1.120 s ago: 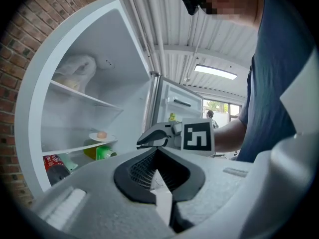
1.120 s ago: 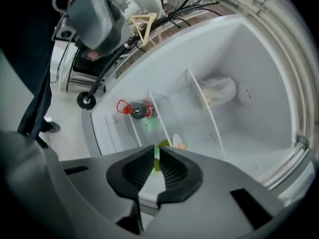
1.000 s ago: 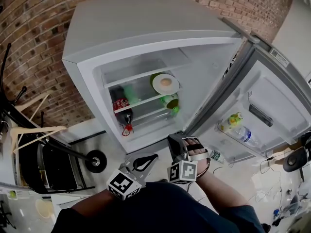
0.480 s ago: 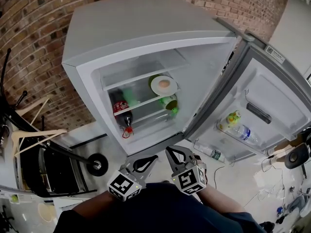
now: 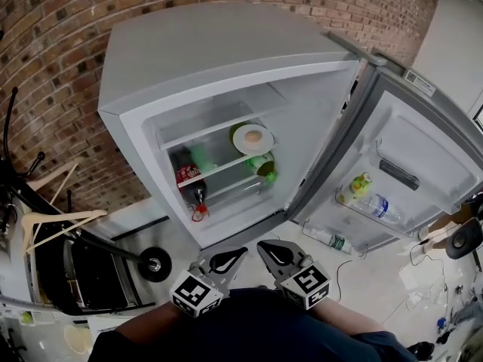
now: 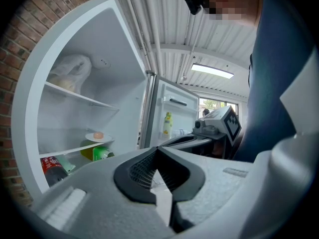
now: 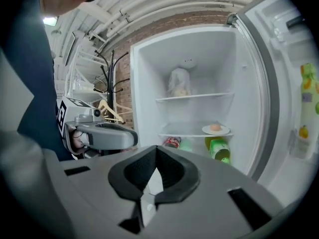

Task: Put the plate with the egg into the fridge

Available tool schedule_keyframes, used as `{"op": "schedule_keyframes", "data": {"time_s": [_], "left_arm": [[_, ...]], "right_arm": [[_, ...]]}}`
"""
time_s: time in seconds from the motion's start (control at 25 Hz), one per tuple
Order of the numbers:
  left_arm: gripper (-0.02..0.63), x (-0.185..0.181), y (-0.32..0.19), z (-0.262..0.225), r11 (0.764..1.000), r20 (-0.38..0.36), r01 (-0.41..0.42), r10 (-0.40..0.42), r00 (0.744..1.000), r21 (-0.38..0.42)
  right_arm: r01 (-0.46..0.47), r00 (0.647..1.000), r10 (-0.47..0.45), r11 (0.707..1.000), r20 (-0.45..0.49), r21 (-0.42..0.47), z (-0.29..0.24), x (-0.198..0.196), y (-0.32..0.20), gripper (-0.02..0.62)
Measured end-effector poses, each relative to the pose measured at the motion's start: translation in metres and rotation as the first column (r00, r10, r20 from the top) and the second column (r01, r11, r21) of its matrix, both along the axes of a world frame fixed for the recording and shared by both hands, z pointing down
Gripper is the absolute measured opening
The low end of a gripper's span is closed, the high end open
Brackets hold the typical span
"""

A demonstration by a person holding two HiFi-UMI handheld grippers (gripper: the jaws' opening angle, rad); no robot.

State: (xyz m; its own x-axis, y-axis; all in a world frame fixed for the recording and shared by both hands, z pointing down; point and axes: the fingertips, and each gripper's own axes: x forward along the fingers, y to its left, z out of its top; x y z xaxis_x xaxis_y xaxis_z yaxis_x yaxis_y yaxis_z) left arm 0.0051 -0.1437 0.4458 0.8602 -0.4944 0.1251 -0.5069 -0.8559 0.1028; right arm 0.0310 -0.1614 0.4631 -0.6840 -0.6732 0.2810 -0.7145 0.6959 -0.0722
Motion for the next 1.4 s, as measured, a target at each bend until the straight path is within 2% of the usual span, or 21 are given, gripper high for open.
{"op": "schedule_keyframes", "data": {"time_s": [0.44, 0.6, 0.76, 0.96, 1.08, 1.24, 1.4], "left_arm": [[-0.002, -0.001, -0.002, -0.002, 1.000, 0.002, -0.011, 0.011, 1.000, 0.009], [-0.002, -0.001, -0.003, -0.005, 1.000, -0.019, -0.008, 0.008, 1.000, 0.010], [-0.002, -0.003, -0.003, -0.007, 1.000, 0.001, -0.006, 0.006, 1.000, 0.027], [-0.002, -0.003, 0.000, -0.011, 0.999, -0.014, -0.001, 0.001, 1.000, 0.032], [-0.002, -0.003, 0.005, -0.009, 0.999, 0.007, -0.005, 0.005, 1.000, 0.038], [-0.002, -0.005, 0.010, -0.009, 0.999, 0.001, 0.000, 0.000, 1.000, 0.033], [-0.002, -0.006, 0.018, -0.007, 0.999, 0.038, 0.000, -0.002, 0.999, 0.040]], "right_arm": [[0.027, 0.999, -0.028, 0.999, 0.039, 0.028, -0.006, -0.006, 0.007, 0.009], [0.038, 0.998, -0.039, 0.999, 0.039, 0.031, -0.007, -0.007, 0.007, 0.009], [0.042, 0.999, -0.043, 0.998, 0.031, 0.042, -0.010, -0.009, 0.008, 0.009], [0.041, 0.999, -0.043, 0.998, 0.033, 0.050, -0.014, -0.008, 0.011, 0.009], [0.039, 0.999, -0.041, 0.998, 0.035, 0.050, -0.015, -0.007, 0.015, 0.009], [0.042, 0.998, -0.044, 0.998, 0.038, 0.048, -0.013, -0.009, 0.020, 0.009], [0.040, 0.998, -0.042, 0.998, 0.041, 0.044, -0.014, -0.008, 0.029, 0.009]]}}
